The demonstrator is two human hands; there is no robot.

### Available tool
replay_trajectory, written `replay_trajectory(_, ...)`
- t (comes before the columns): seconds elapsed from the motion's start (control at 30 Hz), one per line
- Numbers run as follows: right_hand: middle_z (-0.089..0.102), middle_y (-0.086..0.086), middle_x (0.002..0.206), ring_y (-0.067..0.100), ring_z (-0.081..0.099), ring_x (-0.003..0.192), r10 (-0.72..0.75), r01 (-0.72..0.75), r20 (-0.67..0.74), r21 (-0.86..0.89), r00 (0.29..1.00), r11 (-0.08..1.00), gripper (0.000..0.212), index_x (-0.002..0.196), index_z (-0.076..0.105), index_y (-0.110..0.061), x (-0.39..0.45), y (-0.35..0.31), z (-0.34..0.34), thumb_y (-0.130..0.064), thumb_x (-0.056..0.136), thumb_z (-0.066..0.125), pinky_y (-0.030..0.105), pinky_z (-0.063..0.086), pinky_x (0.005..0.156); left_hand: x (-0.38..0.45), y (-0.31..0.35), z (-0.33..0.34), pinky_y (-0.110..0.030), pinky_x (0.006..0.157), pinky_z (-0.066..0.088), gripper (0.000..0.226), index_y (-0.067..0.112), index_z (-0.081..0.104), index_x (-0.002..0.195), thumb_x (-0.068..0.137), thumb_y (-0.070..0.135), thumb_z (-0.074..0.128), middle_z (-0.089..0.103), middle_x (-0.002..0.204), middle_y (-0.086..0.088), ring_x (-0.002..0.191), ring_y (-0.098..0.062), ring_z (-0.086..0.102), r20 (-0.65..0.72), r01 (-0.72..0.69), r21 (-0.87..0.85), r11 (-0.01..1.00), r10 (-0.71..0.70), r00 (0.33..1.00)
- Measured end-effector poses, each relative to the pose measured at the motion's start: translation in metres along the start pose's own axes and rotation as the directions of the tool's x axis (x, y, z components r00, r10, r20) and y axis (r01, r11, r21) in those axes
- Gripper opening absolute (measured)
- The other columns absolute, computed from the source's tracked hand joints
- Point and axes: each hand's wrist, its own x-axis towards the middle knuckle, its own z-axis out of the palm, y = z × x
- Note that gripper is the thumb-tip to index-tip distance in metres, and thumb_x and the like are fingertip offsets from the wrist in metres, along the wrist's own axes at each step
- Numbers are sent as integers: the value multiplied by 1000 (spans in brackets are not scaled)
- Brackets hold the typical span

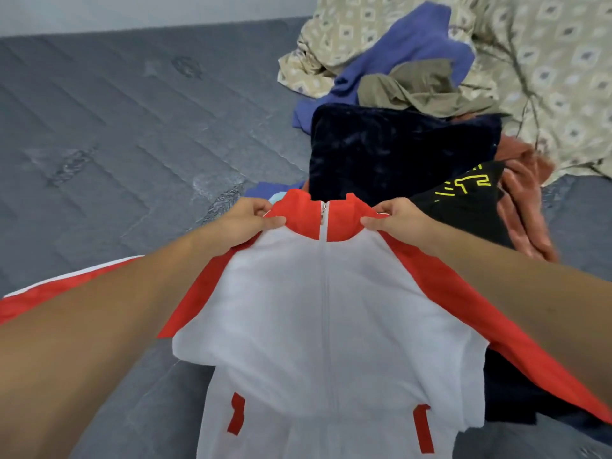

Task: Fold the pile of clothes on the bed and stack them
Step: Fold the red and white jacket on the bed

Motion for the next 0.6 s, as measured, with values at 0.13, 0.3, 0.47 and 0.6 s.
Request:
replay_trajectory(0.13, 80, 1, 99, 19, 73, 98, 15, -16, 64, 9, 998, 1000, 26, 97, 81, -16, 1, -3, -4, -40, 96, 73, 38, 55, 92, 1, -6, -11, -29, 65, 33, 18, 0, 70, 95, 93, 15, 79, 36, 67, -6, 67, -21, 34, -38, -108, -43, 993, 106, 994)
replay_trajectory(0.3, 77, 15, 95, 23, 72, 81, -39, 31, 50, 143, 998, 989, 17, 95, 75, -16, 7, 3, -5, -29, 101, 67, 40, 58, 81, 9, -4, -15, -30, 74, 56, 9, 12, 74, 103, 94, 12, 76, 77, 84, -14, 70, -17, 69, -12, -95, -203, 975, 94, 995)
replay_trajectory(0.47, 79, 13, 99, 30, 78, 84, -49, 31, 64, 250, 997, 968, 16, 103, 77, -24, 10, 7, -7, -20, 104, 62, 44, 64, 78, 14, -8, -14, -28, 66, 60, 9, 18, 77, 102, 97, 12, 72, 80, 91, -14, 72, -19, 76, 18, -95, -279, 956, 104, 994)
replay_trajectory(0.6, 80, 12, 100, 30, 78, 86, -45, 24, 67, 294, 997, 955, 20, 106, 77, -27, 13, 12, -9, -17, 104, 60, 44, 65, 78, 17, -13, -12, -28, 67, 61, 14, 23, 78, 103, 97, 12, 71, 80, 93, -12, 74, -19, 76, 16, -75, -340, 937, 85, 996)
